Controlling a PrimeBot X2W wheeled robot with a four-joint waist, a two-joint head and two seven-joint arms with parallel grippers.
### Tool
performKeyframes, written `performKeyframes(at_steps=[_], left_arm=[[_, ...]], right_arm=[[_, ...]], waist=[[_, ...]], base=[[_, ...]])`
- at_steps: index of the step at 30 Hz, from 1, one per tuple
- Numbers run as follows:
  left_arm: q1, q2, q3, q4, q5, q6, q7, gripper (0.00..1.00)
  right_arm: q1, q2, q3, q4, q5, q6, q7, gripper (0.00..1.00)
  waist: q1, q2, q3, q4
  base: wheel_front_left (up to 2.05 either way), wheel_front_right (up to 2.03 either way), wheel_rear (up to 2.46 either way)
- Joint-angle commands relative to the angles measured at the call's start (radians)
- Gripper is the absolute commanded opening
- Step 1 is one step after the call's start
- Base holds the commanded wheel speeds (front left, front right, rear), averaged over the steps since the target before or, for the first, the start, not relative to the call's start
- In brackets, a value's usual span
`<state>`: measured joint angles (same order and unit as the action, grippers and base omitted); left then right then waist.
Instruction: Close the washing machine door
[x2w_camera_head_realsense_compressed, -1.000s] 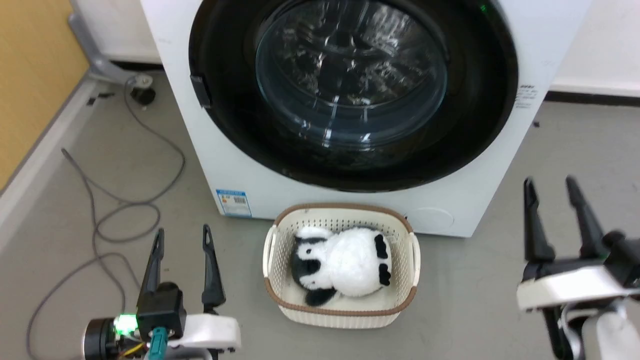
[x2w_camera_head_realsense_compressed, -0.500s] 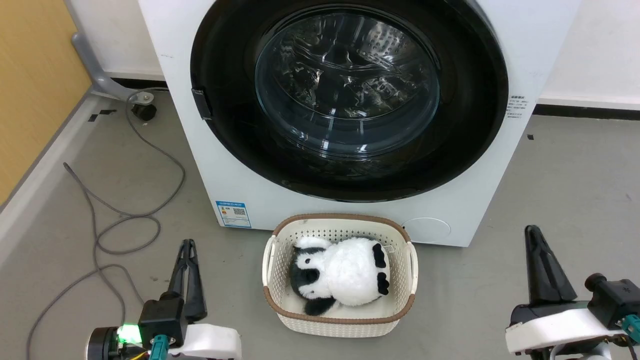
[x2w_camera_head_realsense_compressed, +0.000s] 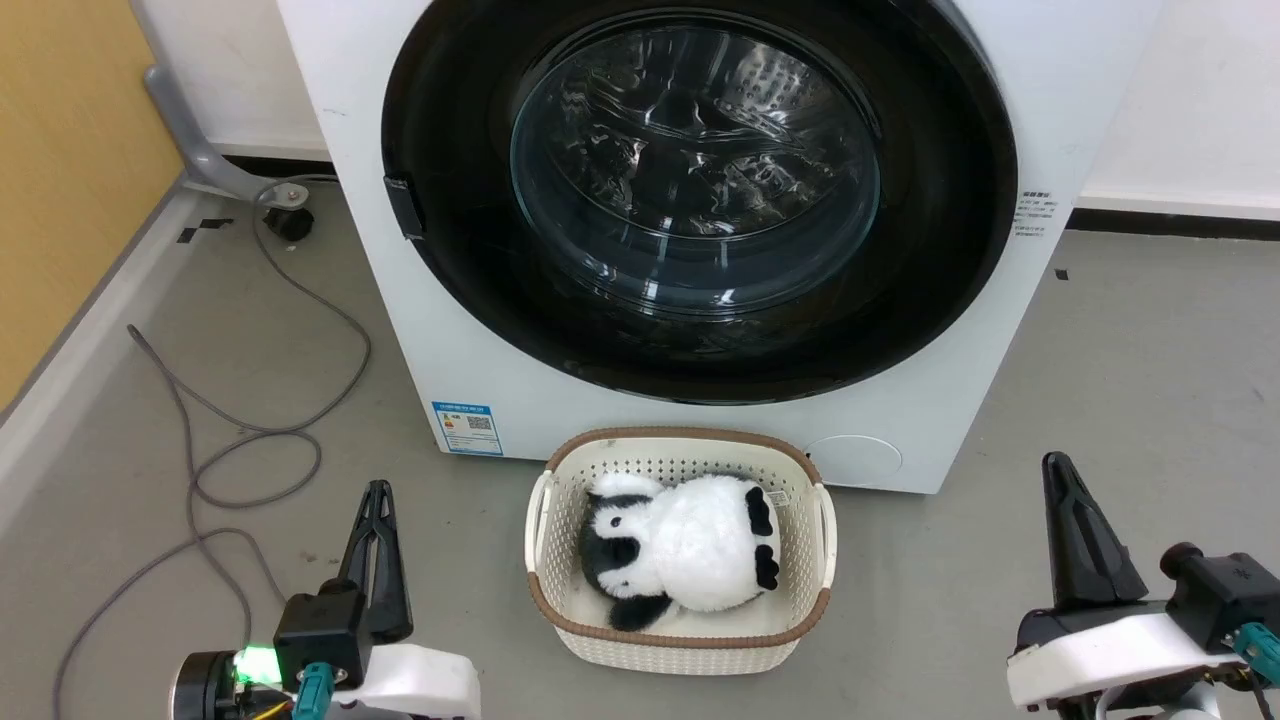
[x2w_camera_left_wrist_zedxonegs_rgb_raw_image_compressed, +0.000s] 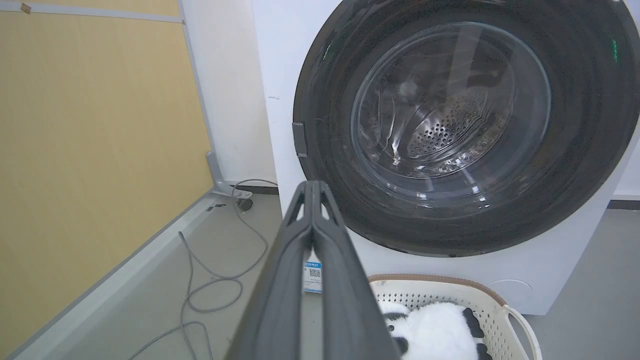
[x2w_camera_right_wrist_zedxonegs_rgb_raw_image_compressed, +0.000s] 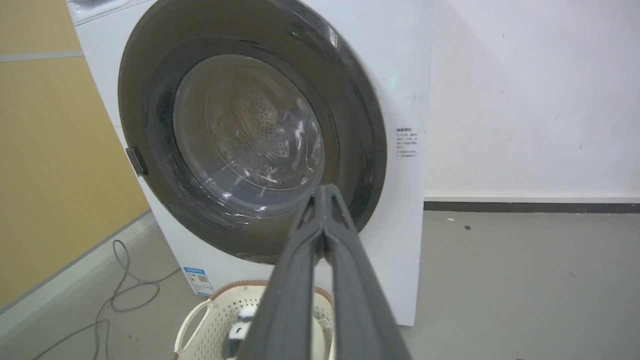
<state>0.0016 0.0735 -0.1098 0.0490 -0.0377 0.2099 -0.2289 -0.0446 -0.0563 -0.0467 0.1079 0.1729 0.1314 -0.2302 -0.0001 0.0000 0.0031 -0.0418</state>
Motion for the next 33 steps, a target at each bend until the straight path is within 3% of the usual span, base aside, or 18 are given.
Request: performKeyframes(at_steps=[1,33], left_arm=[[0.000,-0.003,0.005,-0.005,0.005,-0.006,0.006,0.00],[-0.001,-0.009,0.036,-0.018,0.014,-0.066,0.072,0.00]], right_arm=[[0.006,0.001,0.002,-0.010,-0.010,0.000,0.006,0.00],[0.017,0.002,0.015,-0.039,-0.058,0.000,0.072,0.00]], waist=[[0.0001,0.0000,0.000,0.001],[0.0001,0.0000,-0.001,0.013]], base=[[0.00,0.00,0.00],[0.00,0.00,0.00]])
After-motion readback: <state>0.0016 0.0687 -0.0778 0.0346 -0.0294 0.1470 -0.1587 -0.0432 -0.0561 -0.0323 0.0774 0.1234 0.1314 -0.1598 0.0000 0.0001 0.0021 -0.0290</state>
